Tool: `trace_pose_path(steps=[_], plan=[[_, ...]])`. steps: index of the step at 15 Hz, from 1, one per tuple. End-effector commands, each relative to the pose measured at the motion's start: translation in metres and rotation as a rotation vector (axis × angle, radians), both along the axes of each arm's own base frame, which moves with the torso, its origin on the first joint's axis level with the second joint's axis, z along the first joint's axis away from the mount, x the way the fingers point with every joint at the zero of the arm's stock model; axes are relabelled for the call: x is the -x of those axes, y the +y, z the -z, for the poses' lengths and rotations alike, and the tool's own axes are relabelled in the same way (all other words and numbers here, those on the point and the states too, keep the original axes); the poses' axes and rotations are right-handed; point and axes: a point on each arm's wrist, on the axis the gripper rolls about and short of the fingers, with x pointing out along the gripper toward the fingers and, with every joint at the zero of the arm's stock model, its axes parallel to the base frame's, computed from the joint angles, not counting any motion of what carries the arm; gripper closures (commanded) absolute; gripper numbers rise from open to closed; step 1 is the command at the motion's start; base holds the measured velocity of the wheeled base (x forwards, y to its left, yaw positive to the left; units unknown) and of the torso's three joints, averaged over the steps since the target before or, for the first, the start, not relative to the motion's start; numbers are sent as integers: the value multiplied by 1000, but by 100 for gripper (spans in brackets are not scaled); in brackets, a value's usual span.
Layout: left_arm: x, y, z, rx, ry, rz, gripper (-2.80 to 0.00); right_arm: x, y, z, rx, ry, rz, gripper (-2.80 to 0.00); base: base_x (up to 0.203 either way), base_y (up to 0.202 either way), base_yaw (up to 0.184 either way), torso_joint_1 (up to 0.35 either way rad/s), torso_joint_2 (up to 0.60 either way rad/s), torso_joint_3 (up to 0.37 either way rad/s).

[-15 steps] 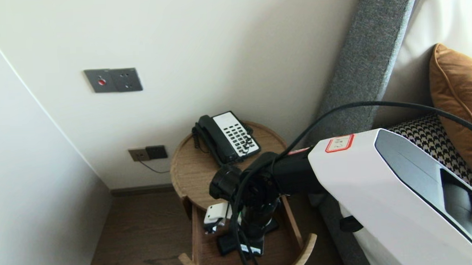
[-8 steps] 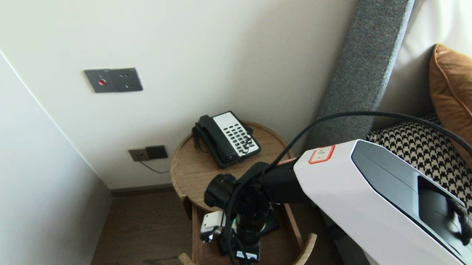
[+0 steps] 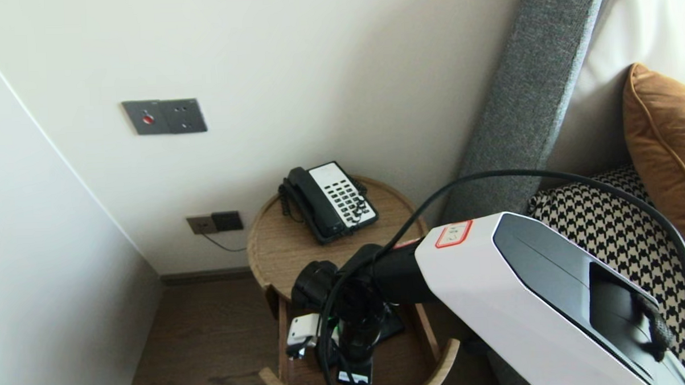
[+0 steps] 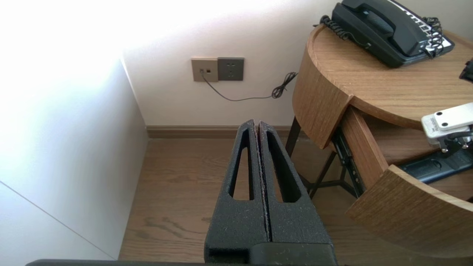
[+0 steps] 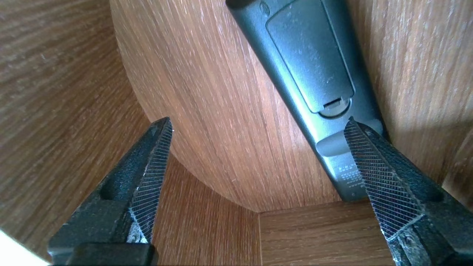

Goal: Take the remote control out of the drawer one by one and place them on the table

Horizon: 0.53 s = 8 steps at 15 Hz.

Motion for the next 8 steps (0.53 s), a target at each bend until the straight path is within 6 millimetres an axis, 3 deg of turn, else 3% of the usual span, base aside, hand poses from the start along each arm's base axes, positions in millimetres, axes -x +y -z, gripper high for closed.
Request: trace_pose_path(steps=[1,8], plan=[[0,0,0,1,0,-1,0,4,1,-3,1,3,-10,-280,0,0,0,0,0,0],[0,0,0,1,0,-1,0,23,4,-9,16,22,-29,-280,0,0,0,0,0,0]])
